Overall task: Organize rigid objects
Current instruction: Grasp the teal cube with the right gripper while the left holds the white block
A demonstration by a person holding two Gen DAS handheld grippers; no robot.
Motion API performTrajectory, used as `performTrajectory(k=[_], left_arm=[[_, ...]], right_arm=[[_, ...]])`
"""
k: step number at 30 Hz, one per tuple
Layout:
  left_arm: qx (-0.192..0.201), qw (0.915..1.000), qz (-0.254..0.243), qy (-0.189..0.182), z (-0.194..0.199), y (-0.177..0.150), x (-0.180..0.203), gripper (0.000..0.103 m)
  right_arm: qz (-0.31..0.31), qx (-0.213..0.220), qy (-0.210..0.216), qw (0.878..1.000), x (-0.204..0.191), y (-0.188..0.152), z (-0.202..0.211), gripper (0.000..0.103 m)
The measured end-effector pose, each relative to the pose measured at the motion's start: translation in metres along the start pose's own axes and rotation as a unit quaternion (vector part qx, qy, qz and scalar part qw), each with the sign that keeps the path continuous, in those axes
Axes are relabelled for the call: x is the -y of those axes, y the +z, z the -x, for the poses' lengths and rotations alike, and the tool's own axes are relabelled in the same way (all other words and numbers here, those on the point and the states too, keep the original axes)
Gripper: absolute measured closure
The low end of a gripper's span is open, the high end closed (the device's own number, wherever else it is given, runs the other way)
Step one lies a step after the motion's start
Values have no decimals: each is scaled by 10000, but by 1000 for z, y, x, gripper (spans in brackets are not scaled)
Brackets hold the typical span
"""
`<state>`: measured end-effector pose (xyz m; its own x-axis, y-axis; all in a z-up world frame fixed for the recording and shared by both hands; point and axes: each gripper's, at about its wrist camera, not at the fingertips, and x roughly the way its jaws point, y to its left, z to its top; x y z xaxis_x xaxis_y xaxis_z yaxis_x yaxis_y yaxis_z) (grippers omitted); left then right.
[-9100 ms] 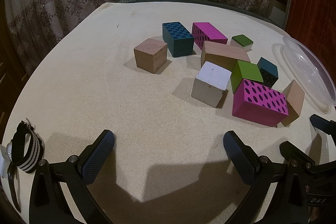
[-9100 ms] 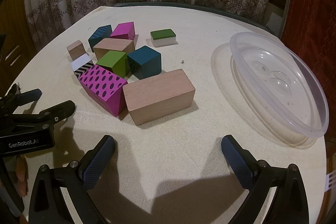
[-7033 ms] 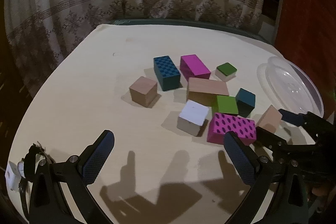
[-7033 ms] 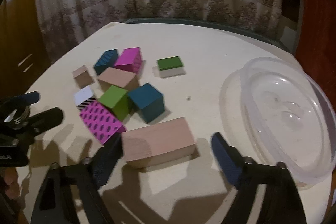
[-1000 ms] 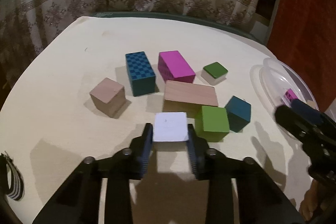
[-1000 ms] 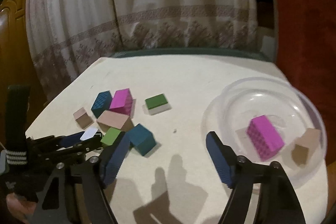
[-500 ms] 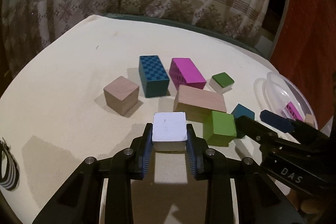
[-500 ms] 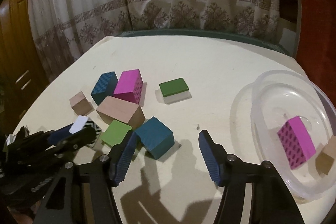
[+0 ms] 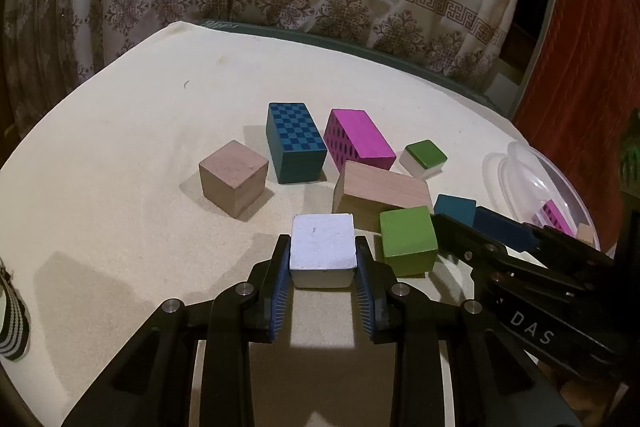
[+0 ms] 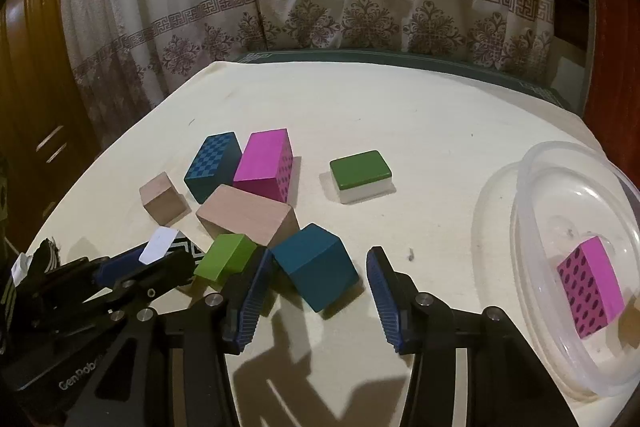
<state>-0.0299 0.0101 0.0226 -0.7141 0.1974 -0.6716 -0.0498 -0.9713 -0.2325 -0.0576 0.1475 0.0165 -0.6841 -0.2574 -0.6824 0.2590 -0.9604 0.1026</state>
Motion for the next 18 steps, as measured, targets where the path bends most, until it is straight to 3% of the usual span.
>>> performTrajectory(k=[7, 18], left_arm=[[-1, 10000, 63, -69, -1, 1, 0, 72], [45, 9999, 117, -83, 0, 1, -2, 72]], right_arm=[[59, 59, -23, 10000, -5, -1, 3, 63], [-201, 354, -65, 9992, -2, -6, 30, 66]])
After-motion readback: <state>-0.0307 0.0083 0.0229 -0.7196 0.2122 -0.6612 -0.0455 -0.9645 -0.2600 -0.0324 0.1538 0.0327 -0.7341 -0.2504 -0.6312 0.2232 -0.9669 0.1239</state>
